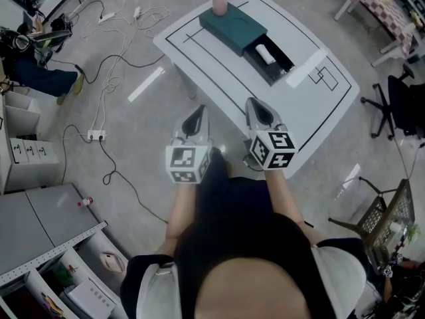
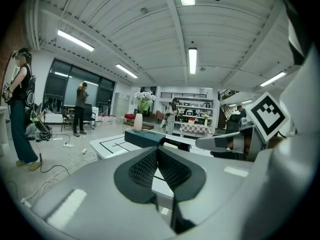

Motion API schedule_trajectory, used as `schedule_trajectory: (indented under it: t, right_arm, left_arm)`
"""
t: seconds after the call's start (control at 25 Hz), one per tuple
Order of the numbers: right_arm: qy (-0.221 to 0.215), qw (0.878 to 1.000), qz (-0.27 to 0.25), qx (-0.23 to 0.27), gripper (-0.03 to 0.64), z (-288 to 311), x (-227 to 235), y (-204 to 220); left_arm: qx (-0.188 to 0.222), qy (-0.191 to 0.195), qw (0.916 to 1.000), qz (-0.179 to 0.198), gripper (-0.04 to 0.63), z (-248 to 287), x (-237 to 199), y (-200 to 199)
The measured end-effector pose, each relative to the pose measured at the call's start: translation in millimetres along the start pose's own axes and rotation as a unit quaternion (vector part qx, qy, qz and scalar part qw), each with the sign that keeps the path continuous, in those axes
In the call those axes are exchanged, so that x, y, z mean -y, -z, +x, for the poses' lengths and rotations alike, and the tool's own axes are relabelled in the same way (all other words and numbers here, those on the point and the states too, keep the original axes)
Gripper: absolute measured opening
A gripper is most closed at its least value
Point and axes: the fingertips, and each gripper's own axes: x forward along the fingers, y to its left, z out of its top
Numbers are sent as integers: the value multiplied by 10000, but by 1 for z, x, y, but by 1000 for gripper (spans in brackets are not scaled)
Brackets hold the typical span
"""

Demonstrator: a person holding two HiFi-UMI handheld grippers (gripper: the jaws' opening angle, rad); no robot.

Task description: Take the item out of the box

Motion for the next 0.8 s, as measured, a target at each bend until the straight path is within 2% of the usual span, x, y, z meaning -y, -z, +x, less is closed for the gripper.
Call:
schedule_trajectory:
  t: [0.36, 0.8]
  right_arm:
    - [-74, 9999, 69, -34, 2, 0, -2, 2]
    - [90, 9999, 135, -43, 2, 21, 15, -8]
  left_arm:
    - [-91, -34, 9999, 62, 11, -3, 2, -1]
    - [-180, 171, 9997, 86, 11, 31, -4, -11]
